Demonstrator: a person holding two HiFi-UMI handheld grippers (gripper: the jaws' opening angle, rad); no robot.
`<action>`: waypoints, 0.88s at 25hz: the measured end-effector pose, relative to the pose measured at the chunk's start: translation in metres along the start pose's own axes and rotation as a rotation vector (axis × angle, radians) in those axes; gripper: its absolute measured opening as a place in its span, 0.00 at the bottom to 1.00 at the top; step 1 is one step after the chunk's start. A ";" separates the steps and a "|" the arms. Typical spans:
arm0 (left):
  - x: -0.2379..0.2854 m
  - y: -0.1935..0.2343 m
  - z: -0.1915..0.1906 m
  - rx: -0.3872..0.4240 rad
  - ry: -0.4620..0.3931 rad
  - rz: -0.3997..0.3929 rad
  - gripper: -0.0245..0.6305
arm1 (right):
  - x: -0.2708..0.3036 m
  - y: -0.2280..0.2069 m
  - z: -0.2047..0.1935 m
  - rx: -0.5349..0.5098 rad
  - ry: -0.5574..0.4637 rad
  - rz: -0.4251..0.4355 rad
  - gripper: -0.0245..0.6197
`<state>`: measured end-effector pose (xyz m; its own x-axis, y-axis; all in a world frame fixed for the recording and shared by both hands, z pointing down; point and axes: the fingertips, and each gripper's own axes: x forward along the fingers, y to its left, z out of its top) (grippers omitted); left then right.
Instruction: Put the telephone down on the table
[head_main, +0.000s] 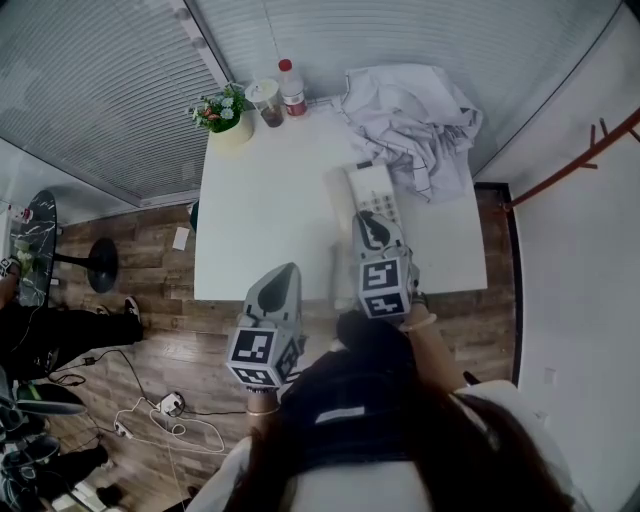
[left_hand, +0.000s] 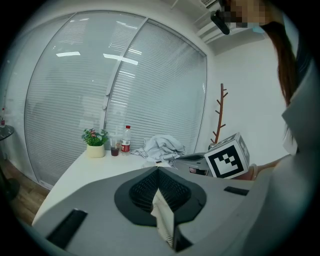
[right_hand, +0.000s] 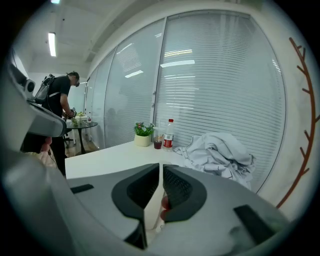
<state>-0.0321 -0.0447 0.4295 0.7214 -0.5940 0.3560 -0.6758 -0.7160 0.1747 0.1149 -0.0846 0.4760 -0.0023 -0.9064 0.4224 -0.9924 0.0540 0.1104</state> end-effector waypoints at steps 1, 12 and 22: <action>0.001 0.001 -0.001 -0.001 0.002 0.002 0.03 | 0.002 0.001 -0.001 0.000 0.006 0.008 0.09; 0.010 0.009 -0.003 -0.009 0.024 0.026 0.03 | 0.023 0.002 -0.008 0.007 0.038 0.055 0.23; 0.019 0.014 -0.004 -0.018 0.043 0.046 0.03 | 0.044 0.003 -0.017 0.024 0.080 0.094 0.32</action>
<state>-0.0287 -0.0646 0.4427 0.6824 -0.6097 0.4034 -0.7113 -0.6811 0.1738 0.1142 -0.1168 0.5105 -0.0866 -0.8615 0.5004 -0.9910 0.1260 0.0454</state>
